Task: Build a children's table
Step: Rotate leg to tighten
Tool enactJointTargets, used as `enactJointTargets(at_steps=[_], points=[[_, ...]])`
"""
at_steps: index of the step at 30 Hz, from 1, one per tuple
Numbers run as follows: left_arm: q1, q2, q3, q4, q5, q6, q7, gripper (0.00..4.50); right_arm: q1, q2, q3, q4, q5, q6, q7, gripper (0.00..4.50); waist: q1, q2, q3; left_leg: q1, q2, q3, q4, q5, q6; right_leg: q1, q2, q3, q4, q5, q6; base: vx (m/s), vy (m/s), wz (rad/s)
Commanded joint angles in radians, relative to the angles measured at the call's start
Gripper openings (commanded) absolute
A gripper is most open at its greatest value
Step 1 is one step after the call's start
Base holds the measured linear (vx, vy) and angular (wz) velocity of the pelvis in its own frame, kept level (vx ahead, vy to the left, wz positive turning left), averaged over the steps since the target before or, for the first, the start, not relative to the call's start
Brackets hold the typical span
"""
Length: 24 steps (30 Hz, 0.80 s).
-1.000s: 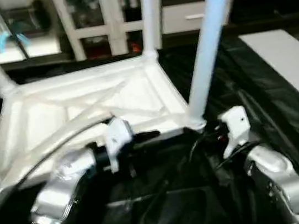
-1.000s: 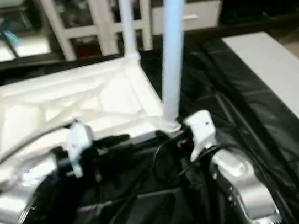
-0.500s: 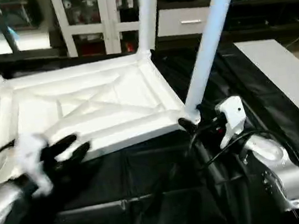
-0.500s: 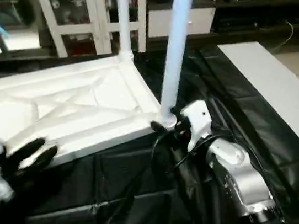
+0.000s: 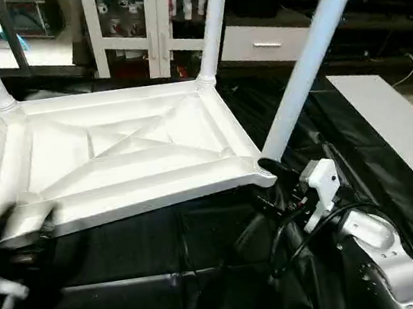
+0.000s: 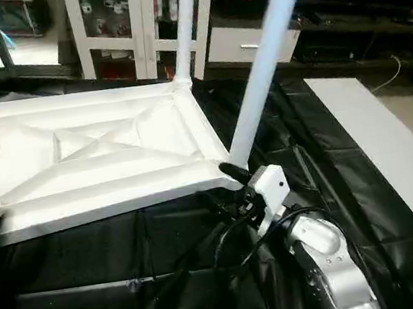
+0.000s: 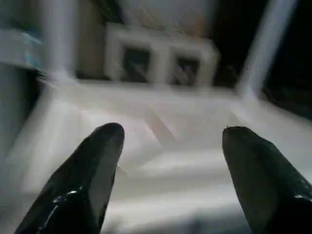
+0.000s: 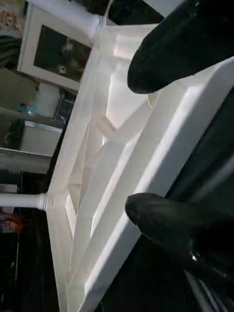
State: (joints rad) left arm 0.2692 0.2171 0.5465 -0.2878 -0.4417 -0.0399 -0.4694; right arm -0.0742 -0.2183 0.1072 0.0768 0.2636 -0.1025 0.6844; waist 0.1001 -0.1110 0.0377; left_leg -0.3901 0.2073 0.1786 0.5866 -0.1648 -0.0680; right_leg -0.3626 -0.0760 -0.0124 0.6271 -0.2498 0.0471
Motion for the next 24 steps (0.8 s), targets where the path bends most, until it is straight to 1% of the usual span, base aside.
enactJointTargets(at_steps=[1,2,3,4,5,6,7,9,16,24], points=[[0.032,-0.029,0.007,-0.038,0.028,-0.077,0.025,3.87,-0.016,-0.016,-0.032,0.025,-0.007,-0.022,-0.001,3.64,0.001,0.035,-0.034,0.034,0.029,-0.015,-0.092,-0.419,-0.072,-0.002,-0.037,0.020,-0.085,-0.096,-0.107,0.000,0.000,0.00],[0.056,-0.046,0.000,-0.047,0.065,-0.105,0.039,3.90,-0.022,-0.021,-0.031,0.033,-0.013,-0.030,0.002,3.64,0.003,0.029,-0.033,0.030,0.030,-0.015,-0.092,-0.415,-0.063,0.001,-0.038,0.020,-0.087,-0.092,-0.095,0.000,0.000,0.00],[0.056,-0.046,0.000,-0.047,0.065,-0.105,0.039,3.90,-0.022,-0.021,-0.031,0.033,-0.013,-0.030,0.002,3.64,0.004,0.028,-0.033,0.032,0.030,-0.014,-0.090,-0.414,-0.057,0.000,-0.038,0.022,-0.087,-0.100,-0.085,0.000,0.000,0.00],[0.056,-0.046,0.000,-0.047,0.065,-0.105,0.039,4.10,-0.022,-0.021,-0.031,0.033,-0.013,-0.030,0.002,3.64,0.005,0.028,-0.035,0.032,0.029,-0.014,-0.089,-0.410,-0.055,-0.001,-0.037,0.022,-0.087,-0.102,-0.082,0.000,0.000,0.00],[0.056,-0.046,0.000,-0.047,0.065,-0.105,0.039,4.10,-0.022,-0.021,-0.031,0.033,-0.013,-0.030,0.002,3.64,0.008,0.030,-0.034,0.035,0.029,-0.013,-0.089,-0.415,-0.054,-0.005,-0.036,0.022,-0.088,-0.111,-0.081,0.000,0.000,0.00],[0.056,-0.046,0.000,-0.047,0.065,-0.105,0.039,4.31,-0.022,-0.021,-0.031,0.033,-0.013,-0.030,0.002,3.64,0.011,0.029,-0.033,0.035,0.029,-0.014,-0.090,-0.421,-0.056,-0.006,-0.035,0.022,-0.088,-0.122,-0.079,0.000,0.000,0.00],[0.056,-0.046,0.000,-0.047,0.065,-0.105,0.039,4.31,-0.022,-0.021,-0.031,0.033,-0.013,-0.030,0.002,3.64,0.012,0.029,-0.033,0.036,0.029,-0.014,-0.090,-0.424,-0.058,-0.006,-0.035,0.022,-0.089,-0.126,-0.080,0.000,0.000,0.00],[0.056,-0.046,0.000,-0.047,0.065,-0.105,0.039,4.47,-0.022,-0.021,-0.031,0.033,-0.013,-0.030,0.002,3.64,0.013,0.029,-0.033,0.036,0.029,-0.015,-0.091,-0.430,-0.064,-0.007,-0.034,0.021,-0.087,-0.126,-0.083,0.000,0.000,0.00],[0.056,-0.046,0.000,-0.047,0.065,-0.105,0.039,4.47,-0.022,-0.021,-0.031,0.033,-0.013,-0.030,0.002,3.64,0.013,0.030,-0.035,0.035,0.028,-0.014,-0.089,-0.404,-0.059,-0.004,-0.034,0.021,-0.084,-0.081,-0.088,0.000,0.000,0.00],[0.056,-0.046,0.000,-0.047,0.065,-0.105,0.039,4.47,-0.022,-0.021,-0.031,0.033,-0.013,-0.030,0.002,3.64,0.013,0.029,-0.034,0.035,0.028,-0.015,-0.090,-0.416,-0.061,-0.004,-0.034,0.021,-0.085,-0.100,-0.090,0.000,0.000,0.00]])
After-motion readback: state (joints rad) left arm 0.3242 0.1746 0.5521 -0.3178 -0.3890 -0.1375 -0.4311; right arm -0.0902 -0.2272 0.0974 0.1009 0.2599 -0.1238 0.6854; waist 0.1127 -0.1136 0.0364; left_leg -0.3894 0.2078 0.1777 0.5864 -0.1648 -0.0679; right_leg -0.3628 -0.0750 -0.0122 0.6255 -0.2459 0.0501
